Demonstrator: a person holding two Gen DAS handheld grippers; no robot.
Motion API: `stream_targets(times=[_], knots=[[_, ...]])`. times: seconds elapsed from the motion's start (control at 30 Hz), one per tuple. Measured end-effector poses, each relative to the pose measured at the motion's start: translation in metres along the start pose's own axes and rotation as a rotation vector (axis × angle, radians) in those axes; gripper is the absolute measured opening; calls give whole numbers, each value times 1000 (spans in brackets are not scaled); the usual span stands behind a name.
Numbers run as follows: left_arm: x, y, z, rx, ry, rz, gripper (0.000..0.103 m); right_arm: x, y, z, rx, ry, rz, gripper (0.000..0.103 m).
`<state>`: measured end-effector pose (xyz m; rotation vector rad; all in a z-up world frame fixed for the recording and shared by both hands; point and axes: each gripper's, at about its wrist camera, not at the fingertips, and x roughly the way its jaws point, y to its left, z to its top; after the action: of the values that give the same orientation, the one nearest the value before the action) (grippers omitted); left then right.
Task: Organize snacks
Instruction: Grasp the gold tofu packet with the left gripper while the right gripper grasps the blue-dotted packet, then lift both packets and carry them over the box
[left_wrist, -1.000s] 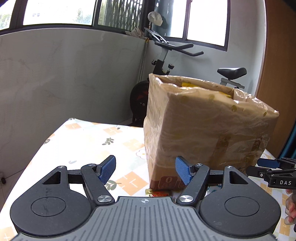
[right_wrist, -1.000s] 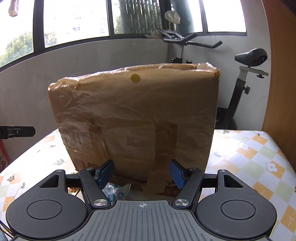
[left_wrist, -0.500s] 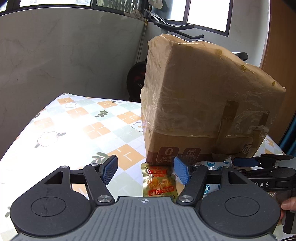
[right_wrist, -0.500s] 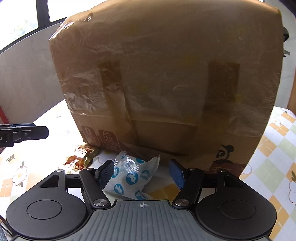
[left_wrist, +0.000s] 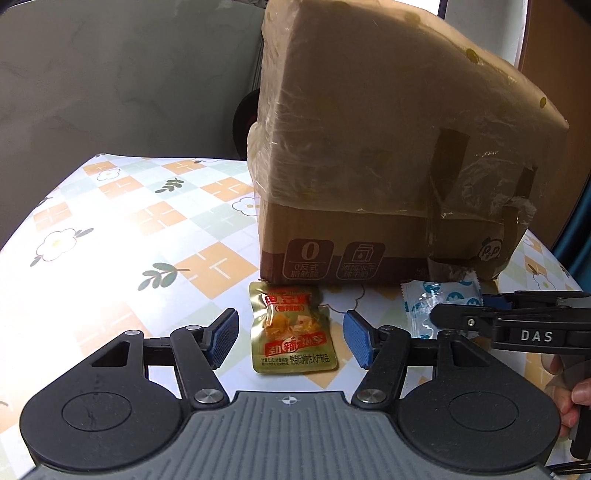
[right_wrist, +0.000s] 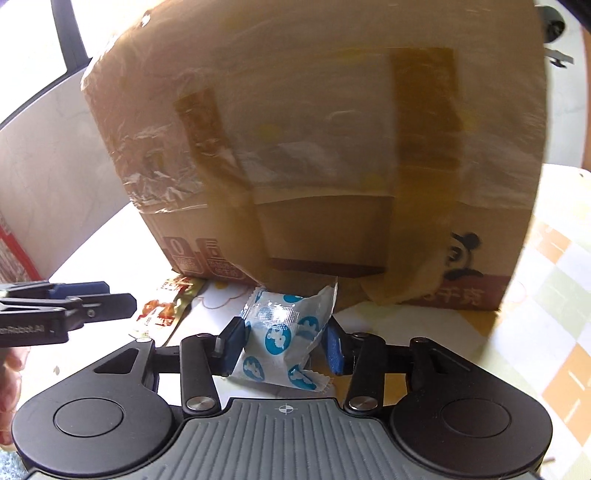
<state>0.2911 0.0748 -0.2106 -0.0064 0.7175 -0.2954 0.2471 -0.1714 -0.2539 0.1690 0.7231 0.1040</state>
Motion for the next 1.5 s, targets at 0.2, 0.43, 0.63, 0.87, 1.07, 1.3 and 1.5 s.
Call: stream_targets(times=[0.2,0.43,0.63,0.87,1.07,1.3,1.5], knots=[[28,-9,3,11,25,43,66,-22,-19,-16,45,-43,-30,41],[44,-20,3,41,34,135,66,-19,-22,-23,61,-74,-25,41],[37,-23,-3,57,1,135,52,-27,-27,-26,76,-86,-18,41],[23,-36,-8,97,31,110,44,-29,-30,-27,92,-94,-8,41],[10,-42,-17,42,21,85,44,-30,-32,-27,95,-96,-5,41],[-4,-43,-26,-1,0,70,43,-31,-32,-27,95,-96,-5,40],[-14,-46,-33,8,-15,63,43,-30,-31,-27,95,-96,-5,40]])
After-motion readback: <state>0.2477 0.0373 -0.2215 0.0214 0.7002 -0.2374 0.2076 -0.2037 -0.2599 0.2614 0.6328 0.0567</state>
